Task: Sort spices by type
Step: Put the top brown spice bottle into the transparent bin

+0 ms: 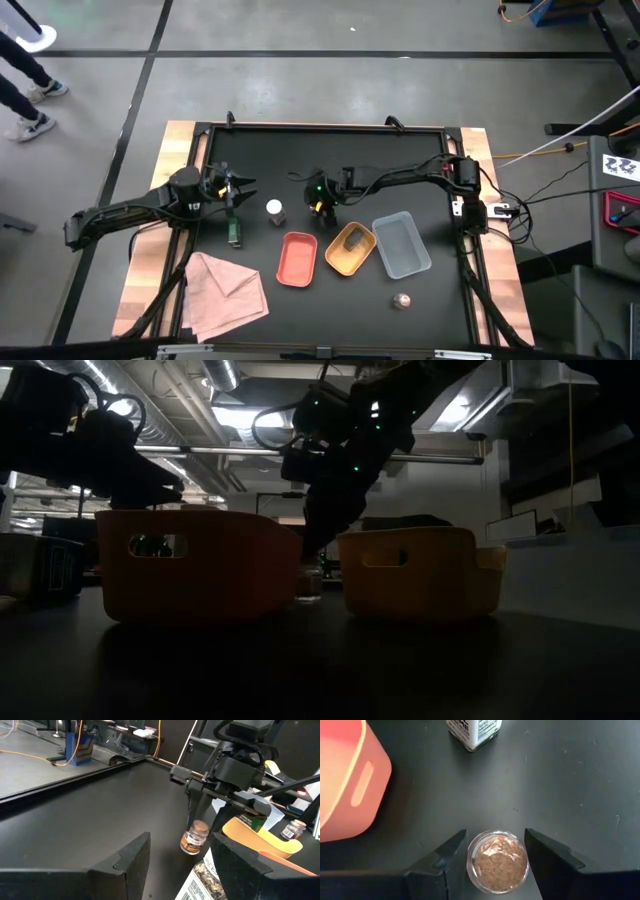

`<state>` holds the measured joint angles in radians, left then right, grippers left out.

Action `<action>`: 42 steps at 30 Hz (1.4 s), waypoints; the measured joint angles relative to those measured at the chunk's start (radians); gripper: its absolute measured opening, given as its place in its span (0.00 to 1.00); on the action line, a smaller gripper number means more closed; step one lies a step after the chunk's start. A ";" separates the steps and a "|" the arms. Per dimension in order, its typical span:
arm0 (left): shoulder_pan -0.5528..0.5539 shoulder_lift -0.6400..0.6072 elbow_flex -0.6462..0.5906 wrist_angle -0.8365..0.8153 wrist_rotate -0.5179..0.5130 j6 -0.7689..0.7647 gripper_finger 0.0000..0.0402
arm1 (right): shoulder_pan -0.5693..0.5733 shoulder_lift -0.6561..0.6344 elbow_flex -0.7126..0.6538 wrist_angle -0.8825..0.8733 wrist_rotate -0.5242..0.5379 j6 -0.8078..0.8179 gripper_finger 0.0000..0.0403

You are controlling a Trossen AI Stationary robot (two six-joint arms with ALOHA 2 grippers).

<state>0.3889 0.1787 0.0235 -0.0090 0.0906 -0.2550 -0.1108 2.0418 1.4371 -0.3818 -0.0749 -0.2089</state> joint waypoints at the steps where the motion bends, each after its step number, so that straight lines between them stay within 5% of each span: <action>1: 0.000 0.000 0.000 0.000 0.000 0.000 0.49 | 0.001 0.000 0.000 -0.002 0.011 0.000 0.47; 42: 0.000 0.000 0.000 -0.003 0.001 0.000 0.49 | 0.000 0.007 0.069 -0.101 0.207 0.003 0.47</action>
<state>0.3889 0.1787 0.0235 -0.0116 0.0917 -0.2546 -0.1112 2.0487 1.5059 -0.4824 0.1318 -0.2058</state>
